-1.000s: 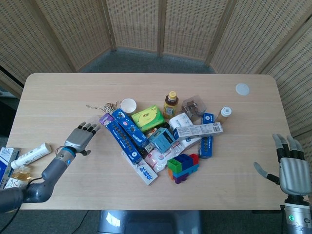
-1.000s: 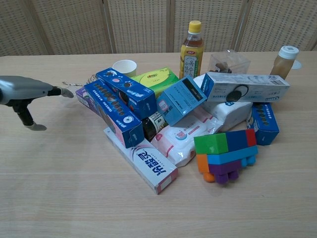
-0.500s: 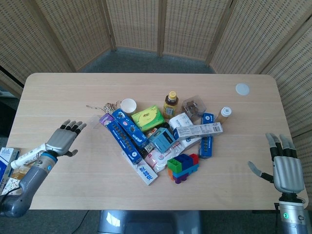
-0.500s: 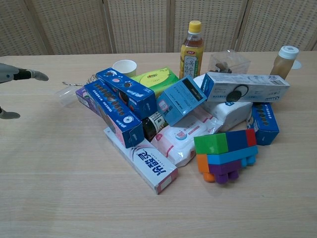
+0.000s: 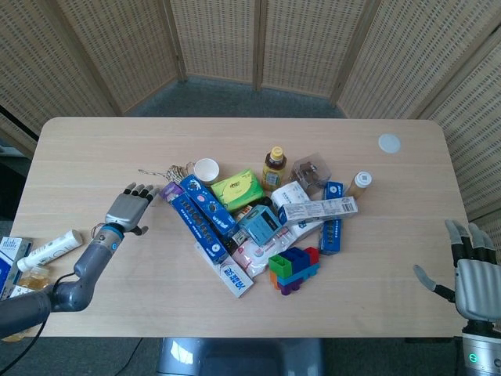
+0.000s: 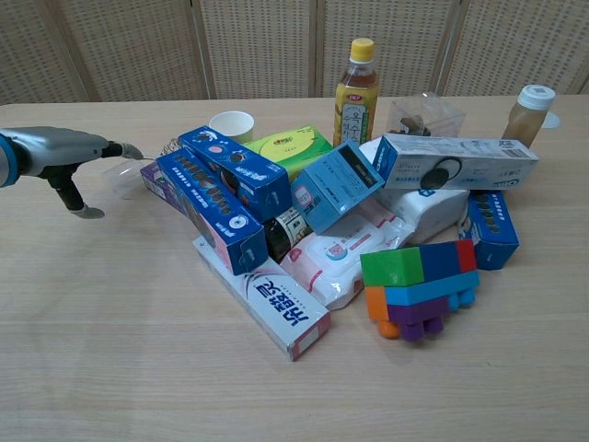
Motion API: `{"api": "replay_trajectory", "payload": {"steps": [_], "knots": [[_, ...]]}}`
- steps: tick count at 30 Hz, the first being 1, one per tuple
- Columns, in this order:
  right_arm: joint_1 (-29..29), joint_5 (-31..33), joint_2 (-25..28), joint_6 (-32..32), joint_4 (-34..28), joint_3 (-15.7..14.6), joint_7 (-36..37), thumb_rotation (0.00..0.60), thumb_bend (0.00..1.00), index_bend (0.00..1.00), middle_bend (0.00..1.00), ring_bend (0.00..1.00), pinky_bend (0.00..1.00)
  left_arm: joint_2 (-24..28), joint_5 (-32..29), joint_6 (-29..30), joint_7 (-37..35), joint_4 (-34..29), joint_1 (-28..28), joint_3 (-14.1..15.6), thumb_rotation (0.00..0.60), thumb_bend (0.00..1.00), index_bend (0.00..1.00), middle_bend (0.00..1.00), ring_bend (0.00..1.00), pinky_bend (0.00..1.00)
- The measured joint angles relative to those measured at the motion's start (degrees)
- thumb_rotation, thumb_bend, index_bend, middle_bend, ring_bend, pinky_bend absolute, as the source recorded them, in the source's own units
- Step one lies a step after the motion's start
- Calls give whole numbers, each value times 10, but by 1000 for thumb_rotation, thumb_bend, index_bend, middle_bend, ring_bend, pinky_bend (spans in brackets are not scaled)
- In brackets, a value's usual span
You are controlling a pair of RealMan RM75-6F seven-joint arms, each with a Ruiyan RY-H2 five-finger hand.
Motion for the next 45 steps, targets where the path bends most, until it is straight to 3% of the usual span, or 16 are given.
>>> {"api": "replay_trajectory", "payload": {"steps": [7, 15, 19, 24, 28, 38, 45], "knots": [[-1, -2, 1, -1, -1, 0, 3, 0, 195, 0, 128, 0, 0, 11, -61, -8, 61, -25, -17, 21, 600, 327, 0, 0, 0, 0], [4, -7, -5, -5, 0, 3, 3, 0, 197, 0, 128, 0, 0, 82, -86, 17, 97, -159, -17, 64, 600, 329, 0, 0, 0, 0], [7, -8, -7, -9, -1, 4, 1, 0, 196, 0, 128, 0, 0, 120, -48, 40, 85, -234, -2, 78, 600, 329, 0, 0, 0, 0], [13, -9, -13, -15, -1, 6, -1, 0, 196, 0, 129, 0, 0, 151, 58, 89, 41, -275, 33, 83, 600, 328, 0, 0, 0, 0], [13, -9, -17, -16, 2, 5, 1, 0, 196, 0, 128, 0, 0, 151, 104, 116, 7, -263, 51, 81, 600, 329, 0, 0, 0, 0], [1, -7, -5, -4, -4, 3, 7, 0, 195, 0, 129, 0, 0, 65, 3, 74, 30, -116, 37, 58, 600, 328, 0, 0, 0, 0], [0, -9, -3, -5, -8, 1, 8, 0, 196, 0, 128, 0, 0, -16, -1, 87, 34, -36, 36, 40, 600, 329, 0, 0, 0, 0]]}}
